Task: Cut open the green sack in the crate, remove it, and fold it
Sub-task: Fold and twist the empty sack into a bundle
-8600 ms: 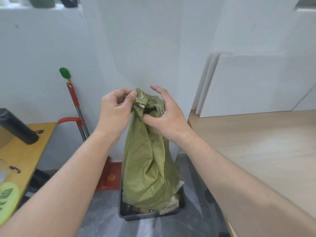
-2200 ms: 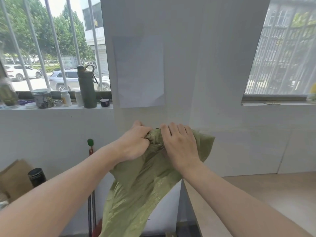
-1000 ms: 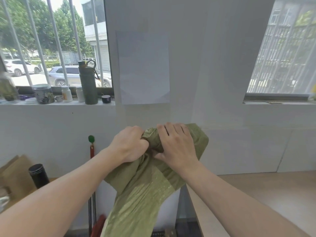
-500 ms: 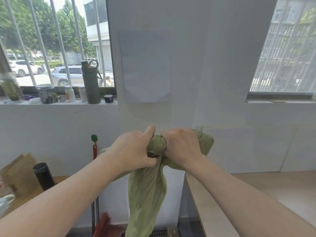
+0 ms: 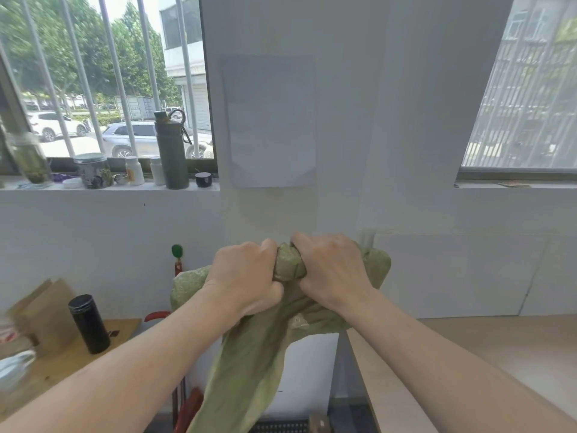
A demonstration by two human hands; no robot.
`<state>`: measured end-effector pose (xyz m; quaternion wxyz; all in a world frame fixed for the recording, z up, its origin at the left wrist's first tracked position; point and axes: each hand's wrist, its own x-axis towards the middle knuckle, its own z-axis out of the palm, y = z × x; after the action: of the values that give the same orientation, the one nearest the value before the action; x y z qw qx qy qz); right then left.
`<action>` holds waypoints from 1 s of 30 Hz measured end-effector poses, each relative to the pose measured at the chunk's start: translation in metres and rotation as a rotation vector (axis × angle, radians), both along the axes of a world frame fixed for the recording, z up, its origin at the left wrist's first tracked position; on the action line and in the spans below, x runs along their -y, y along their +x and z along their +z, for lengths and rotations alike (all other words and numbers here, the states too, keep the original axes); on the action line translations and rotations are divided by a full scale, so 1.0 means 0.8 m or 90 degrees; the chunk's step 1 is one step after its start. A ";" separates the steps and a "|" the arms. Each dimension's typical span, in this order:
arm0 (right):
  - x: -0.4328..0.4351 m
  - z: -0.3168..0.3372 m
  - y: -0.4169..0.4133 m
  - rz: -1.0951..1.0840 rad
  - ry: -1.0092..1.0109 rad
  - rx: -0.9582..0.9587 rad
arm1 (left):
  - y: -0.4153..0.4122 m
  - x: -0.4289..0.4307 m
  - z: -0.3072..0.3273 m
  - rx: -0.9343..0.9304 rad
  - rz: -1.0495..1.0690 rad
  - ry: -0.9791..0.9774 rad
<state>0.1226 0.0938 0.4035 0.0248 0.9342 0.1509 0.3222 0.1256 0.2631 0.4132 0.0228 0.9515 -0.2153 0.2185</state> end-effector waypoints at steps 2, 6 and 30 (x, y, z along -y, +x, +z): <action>0.003 0.000 -0.001 0.001 -0.030 0.033 | 0.003 -0.002 0.007 -0.029 0.002 -0.032; 0.003 -0.005 -0.011 0.018 -0.059 0.093 | 0.010 -0.007 0.016 -0.067 0.009 -0.111; -0.002 0.032 -0.005 -0.025 -0.045 0.027 | -0.030 -0.012 0.030 -0.135 -0.108 -0.091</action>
<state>0.1187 0.0955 0.4289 0.0675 0.9286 0.1433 0.3356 0.1018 0.2726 0.4372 0.1313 0.9435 -0.2755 0.1289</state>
